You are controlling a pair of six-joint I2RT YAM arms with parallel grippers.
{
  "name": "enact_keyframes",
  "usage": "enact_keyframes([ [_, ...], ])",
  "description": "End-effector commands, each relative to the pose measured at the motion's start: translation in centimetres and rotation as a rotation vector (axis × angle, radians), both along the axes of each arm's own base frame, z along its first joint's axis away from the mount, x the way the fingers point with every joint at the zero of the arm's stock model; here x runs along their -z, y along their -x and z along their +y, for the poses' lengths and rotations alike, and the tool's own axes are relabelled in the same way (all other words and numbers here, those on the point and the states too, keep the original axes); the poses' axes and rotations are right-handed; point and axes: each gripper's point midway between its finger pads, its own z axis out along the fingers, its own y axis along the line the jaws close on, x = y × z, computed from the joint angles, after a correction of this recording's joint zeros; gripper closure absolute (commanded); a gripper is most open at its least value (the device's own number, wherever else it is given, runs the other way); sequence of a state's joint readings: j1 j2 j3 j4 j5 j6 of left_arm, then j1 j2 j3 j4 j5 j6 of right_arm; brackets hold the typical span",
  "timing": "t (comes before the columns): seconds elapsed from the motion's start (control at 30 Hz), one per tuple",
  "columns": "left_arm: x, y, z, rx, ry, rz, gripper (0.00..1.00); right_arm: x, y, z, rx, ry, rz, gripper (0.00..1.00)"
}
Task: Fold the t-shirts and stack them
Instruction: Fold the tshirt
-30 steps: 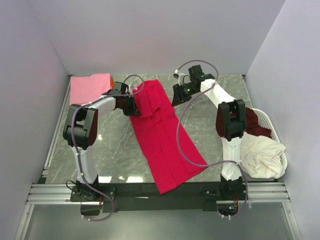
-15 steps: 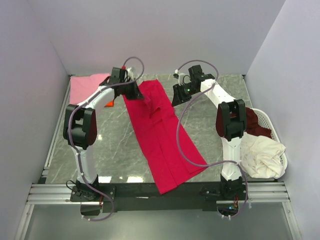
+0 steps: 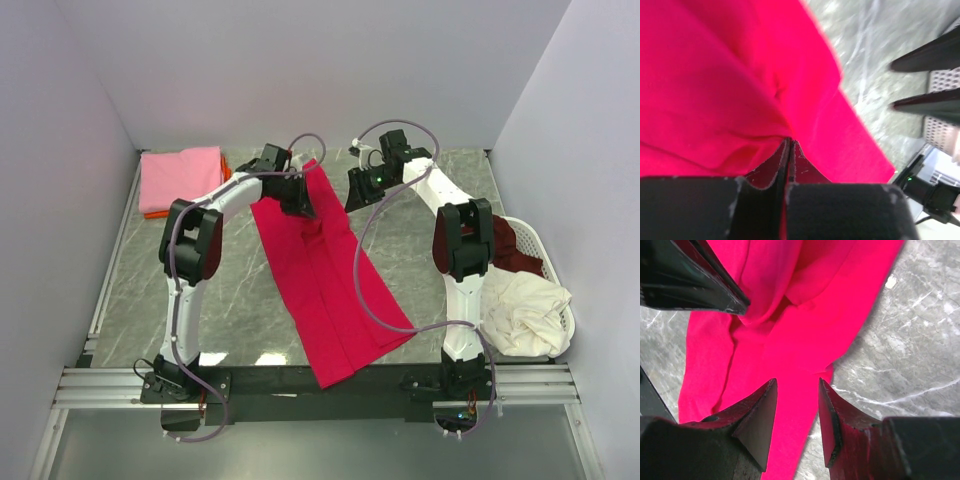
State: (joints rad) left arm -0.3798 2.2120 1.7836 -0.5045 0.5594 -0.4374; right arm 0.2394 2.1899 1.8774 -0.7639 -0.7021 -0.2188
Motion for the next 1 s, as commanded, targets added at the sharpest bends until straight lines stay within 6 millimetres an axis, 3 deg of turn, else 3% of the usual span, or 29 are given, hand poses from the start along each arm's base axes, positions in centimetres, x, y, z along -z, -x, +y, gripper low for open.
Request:
enact_keyframes([
  [0.0,-0.4,0.8,1.5,0.002,-0.04,-0.029,0.97,-3.8,-0.3,-0.3,-0.006,-0.033,-0.084,0.55],
  [0.1,-1.5,0.8,3.2,-0.058,-0.079,-0.08,0.93,-3.7,-0.3,-0.3,-0.005,-0.031,-0.086,0.54],
  [0.13,-1.5,0.9,3.5,-0.07,-0.086,-0.081,0.89,-3.7,-0.5,-0.4,-0.002,-0.032,-0.084,0.54],
  [0.17,-1.6,1.1,3.7,-0.07,-0.087,-0.083,0.76,-3.8,-0.4,-0.3,-0.004,-0.035,-0.082,0.54],
  [0.23,-1.3,1.3,4.2,-0.077,-0.114,-0.083,0.62,-3.8,-0.4,-0.2,-0.007,-0.039,-0.079,0.54],
  [0.33,-2.6,0.0,5.4,-0.148,-0.115,-0.139,0.56,-4.0,-0.3,-0.2,-0.007,-0.039,-0.085,0.54],
  [0.47,-4.4,-3.2,8.3,-0.261,-0.046,-0.179,0.54,-3.9,-0.2,-0.3,-0.005,-0.038,-0.082,0.54],
  [0.53,-3.3,-3.9,8.6,-0.253,-0.027,-0.137,0.55,-3.8,-0.2,-0.3,-0.007,-0.039,-0.078,0.54],
  [0.57,-4.1,-5.2,8.7,-0.252,-0.013,-0.155,0.55,-3.7,-0.3,-0.3,-0.007,-0.038,-0.078,0.54],
  [0.6,-2.3,-5.7,8.7,-0.245,-0.028,-0.126,0.56,-3.7,-0.2,-0.2,-0.01,-0.039,-0.079,0.54],
  [0.67,-2.6,-6.9,8.5,-0.225,-0.034,-0.141,0.56,-3.7,-0.2,-0.3,-0.009,-0.04,-0.077,0.54],
  [0.73,-0.8,-7.6,8.3,-0.198,-0.035,-0.119,0.57,-3.7,-0.2,-0.2,-0.011,-0.039,-0.082,0.54],
  [0.77,-1.2,-8.3,8.2,-0.195,-0.033,-0.132,0.56,-3.7,-0.2,-0.3,-0.009,-0.039,-0.078,0.54],
  [0.8,-0.1,-8.4,8.0,-0.175,-0.025,-0.117,0.56,-3.6,-0.1,-0.3,-0.01,-0.042,-0.076,0.54],
  [0.97,0.8,-9.6,7.8,-0.163,-0.006,-0.109,0.58,-3.4,-0.3,-0.5,-0.005,-0.045,-0.071,0.54],
])
